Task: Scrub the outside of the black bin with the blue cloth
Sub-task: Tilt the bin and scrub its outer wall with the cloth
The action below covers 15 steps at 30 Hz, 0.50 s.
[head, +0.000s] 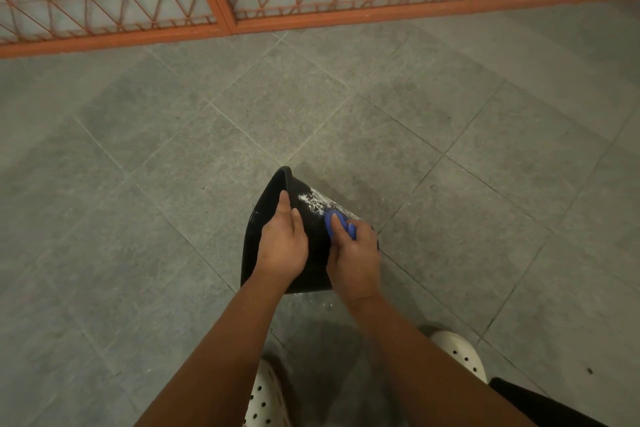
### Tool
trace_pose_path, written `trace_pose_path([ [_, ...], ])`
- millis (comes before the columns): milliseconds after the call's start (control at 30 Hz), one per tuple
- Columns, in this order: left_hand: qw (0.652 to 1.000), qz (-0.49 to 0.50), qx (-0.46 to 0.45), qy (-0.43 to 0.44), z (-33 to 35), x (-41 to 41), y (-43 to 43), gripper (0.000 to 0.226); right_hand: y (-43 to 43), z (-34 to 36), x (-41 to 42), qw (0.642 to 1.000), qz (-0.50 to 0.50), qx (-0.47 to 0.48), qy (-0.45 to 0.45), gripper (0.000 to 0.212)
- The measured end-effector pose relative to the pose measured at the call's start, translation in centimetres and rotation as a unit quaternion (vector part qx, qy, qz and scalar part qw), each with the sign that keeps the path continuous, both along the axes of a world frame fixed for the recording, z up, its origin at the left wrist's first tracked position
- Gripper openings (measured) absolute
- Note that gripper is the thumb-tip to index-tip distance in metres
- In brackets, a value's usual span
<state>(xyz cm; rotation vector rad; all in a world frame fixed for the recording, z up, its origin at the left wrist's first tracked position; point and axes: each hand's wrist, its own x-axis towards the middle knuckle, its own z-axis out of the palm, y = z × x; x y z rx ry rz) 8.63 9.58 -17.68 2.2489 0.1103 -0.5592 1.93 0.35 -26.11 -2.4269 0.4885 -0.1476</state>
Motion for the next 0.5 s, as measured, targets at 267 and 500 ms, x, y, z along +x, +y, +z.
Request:
trace_pose_path([
  [267, 1.0, -0.005, 0.009, -0.007, 0.3, -0.2, -0.1, 0.051, 0.5, 1.0, 0.2, 0.996, 0.076, -0.004, -0.056, 0.038],
  [500, 0.999, -0.017, 0.023, -0.029, -0.1, 0.0, -0.2, 0.048, 0.1, -0.1, -1.3, 0.999, 0.008, 0.006, -0.046, 0.039],
])
